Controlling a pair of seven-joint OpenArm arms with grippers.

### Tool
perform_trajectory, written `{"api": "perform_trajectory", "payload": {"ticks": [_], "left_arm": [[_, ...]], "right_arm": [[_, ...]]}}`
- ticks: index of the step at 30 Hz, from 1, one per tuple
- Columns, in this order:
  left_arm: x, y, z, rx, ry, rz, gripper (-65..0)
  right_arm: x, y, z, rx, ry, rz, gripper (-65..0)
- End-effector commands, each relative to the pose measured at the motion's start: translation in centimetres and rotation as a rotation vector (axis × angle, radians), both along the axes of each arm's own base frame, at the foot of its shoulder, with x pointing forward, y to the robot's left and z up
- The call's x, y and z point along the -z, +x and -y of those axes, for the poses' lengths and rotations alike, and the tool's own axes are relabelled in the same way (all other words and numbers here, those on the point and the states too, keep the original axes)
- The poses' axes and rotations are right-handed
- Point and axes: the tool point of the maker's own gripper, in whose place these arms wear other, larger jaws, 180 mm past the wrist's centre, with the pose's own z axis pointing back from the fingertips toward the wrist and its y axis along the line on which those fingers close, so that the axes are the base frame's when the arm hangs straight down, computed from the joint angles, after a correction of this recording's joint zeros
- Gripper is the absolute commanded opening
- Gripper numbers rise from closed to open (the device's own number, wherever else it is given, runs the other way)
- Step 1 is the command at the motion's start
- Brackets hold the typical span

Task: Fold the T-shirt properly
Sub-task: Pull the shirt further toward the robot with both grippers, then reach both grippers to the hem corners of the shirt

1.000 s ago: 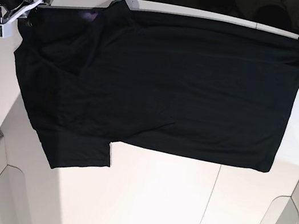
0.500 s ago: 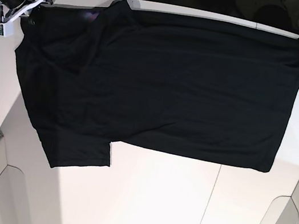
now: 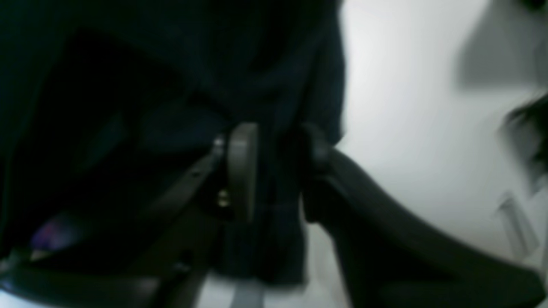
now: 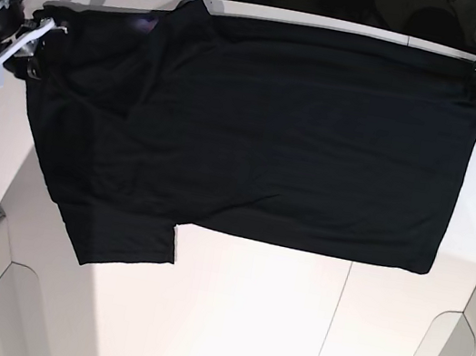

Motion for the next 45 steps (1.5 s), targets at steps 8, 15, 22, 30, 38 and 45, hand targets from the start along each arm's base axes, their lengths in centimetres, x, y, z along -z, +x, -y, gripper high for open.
{"api": "perform_trajectory", "payload": {"ticks": [8,15,22,30,38,45], "left_arm": [[-4.5,2.8,1.3,0.100,0.070,0.138,-40.8],[-5.3,3.4,1.5,0.114,0.084,0.161,-40.8],[-5.3,3.4,1.5,0.114,0.083,0.161,-40.8],[-5.3,3.4,1.5,0.113,0.083,0.161,-40.8],[-5.5,3.9,1.5,0.113,0.085,0.177,-40.8],[-6.8,6.0,1.5,0.110,0.089,0.241,-40.8]], "right_arm": [[-5.7,8.8,2.0,0.059,-0.020,0.257,-36.7],[-2.7,13.7,4.2,0.152,0.142,0.214,-30.2],[2.1,18.2,2.1,0.168,0.353,0.103,-30.2],[5.1,20.2,-1.7,0.063,0.319,-0.016,-30.3],[5.4,20.1,-2.4,0.044,0.310,-0.031,-65.0],[5.4,20.1,-2.4,0.043,0.307,-0.032,-65.0]]}}
